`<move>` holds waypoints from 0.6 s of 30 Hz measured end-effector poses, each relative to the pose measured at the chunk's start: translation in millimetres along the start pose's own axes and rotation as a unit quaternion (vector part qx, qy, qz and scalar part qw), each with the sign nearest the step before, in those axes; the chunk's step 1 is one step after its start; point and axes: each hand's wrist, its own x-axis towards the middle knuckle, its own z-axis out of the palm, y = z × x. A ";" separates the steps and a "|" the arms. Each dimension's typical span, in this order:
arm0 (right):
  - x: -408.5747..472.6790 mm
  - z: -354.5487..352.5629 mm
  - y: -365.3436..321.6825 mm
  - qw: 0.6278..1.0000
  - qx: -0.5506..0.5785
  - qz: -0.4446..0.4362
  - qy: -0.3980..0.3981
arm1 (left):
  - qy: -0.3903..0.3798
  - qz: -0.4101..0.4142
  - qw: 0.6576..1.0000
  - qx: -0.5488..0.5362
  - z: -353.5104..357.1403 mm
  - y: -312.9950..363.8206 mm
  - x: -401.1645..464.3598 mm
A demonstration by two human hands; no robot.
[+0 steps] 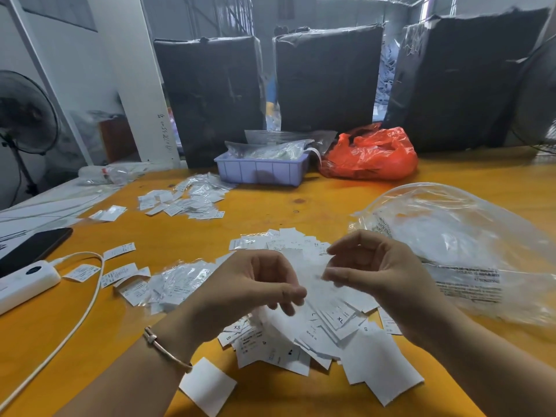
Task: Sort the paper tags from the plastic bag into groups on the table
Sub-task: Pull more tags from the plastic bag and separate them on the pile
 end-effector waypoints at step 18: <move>9.2 -23.6 8.1 0.845 -0.489 0.034 -0.213 | 0.063 -0.045 0.997 -0.017 -6.6 -4.3 -0.2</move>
